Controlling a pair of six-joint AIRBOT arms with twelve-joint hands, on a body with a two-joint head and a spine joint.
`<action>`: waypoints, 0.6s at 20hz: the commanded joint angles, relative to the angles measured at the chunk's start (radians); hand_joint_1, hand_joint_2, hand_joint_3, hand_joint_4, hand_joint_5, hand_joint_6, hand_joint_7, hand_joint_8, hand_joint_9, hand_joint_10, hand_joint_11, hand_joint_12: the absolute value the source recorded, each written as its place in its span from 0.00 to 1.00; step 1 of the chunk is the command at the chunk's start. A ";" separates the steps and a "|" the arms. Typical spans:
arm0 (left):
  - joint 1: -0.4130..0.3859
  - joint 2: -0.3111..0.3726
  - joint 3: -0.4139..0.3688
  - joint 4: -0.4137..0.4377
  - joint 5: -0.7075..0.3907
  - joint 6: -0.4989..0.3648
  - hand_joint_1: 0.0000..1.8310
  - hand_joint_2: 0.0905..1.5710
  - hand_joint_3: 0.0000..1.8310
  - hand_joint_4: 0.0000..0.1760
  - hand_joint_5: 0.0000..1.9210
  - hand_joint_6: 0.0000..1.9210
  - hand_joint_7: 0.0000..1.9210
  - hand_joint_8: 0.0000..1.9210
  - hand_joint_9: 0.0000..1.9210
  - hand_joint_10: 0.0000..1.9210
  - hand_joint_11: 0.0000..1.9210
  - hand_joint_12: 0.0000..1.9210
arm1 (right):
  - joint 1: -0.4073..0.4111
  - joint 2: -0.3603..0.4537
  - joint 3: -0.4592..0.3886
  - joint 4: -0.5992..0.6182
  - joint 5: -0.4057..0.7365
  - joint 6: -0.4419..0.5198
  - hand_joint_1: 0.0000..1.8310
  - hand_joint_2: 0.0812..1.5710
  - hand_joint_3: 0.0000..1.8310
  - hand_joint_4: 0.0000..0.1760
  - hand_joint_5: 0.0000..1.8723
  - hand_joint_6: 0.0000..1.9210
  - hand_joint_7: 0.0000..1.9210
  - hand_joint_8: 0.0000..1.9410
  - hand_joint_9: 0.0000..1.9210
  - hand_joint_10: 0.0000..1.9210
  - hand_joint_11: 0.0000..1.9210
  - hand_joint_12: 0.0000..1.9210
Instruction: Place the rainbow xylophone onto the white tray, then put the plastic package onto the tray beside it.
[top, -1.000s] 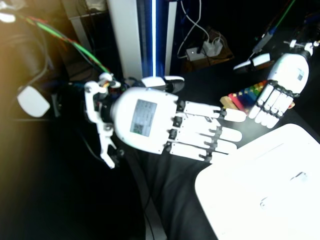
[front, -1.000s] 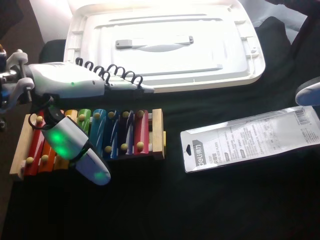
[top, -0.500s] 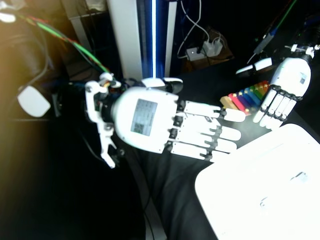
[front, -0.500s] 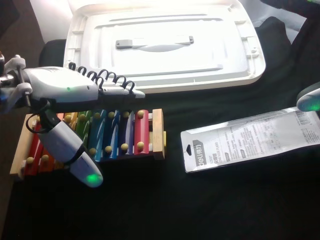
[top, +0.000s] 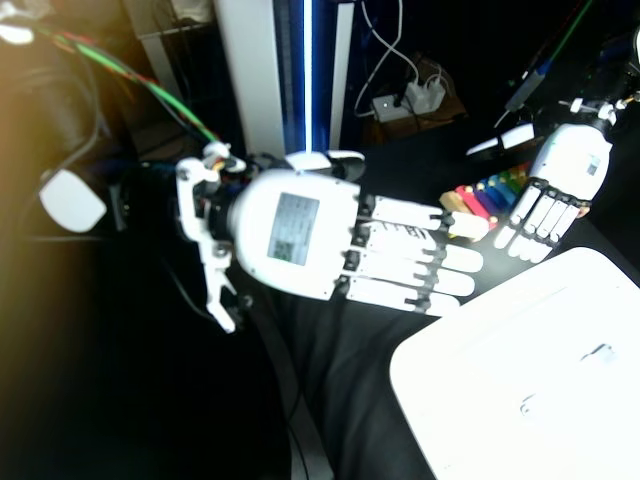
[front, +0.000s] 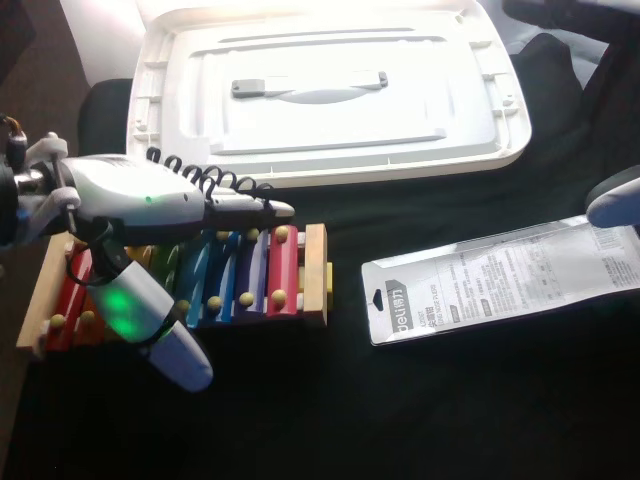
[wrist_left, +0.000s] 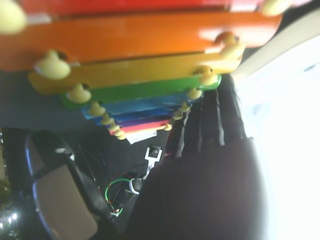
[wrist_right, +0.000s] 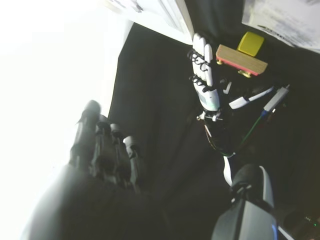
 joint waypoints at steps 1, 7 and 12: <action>-0.004 -0.005 0.003 -0.026 -0.032 -0.012 0.37 0.36 0.00 0.35 0.00 0.00 0.03 0.00 0.05 0.00 0.01 0.23 | 0.017 0.000 -0.003 0.053 0.107 0.010 0.39 0.44 0.00 0.39 0.07 0.00 0.05 0.00 0.04 0.00 0.00 0.25; 0.013 -0.010 0.004 -0.032 -0.025 -0.012 0.61 0.42 0.00 0.16 0.02 0.00 0.10 0.00 0.13 0.00 0.00 0.37 | 0.022 0.000 -0.007 0.047 0.110 0.010 0.43 0.46 0.00 0.19 0.10 0.00 0.10 0.00 0.09 0.00 0.00 0.33; 0.022 -0.016 0.006 -0.033 -0.025 -0.012 0.65 0.59 0.00 0.23 0.06 0.00 0.15 0.00 0.19 0.00 0.01 0.47 | 0.022 0.000 -0.007 0.047 0.113 0.010 0.45 0.47 0.00 0.12 0.11 0.00 0.10 0.00 0.09 0.00 0.00 0.32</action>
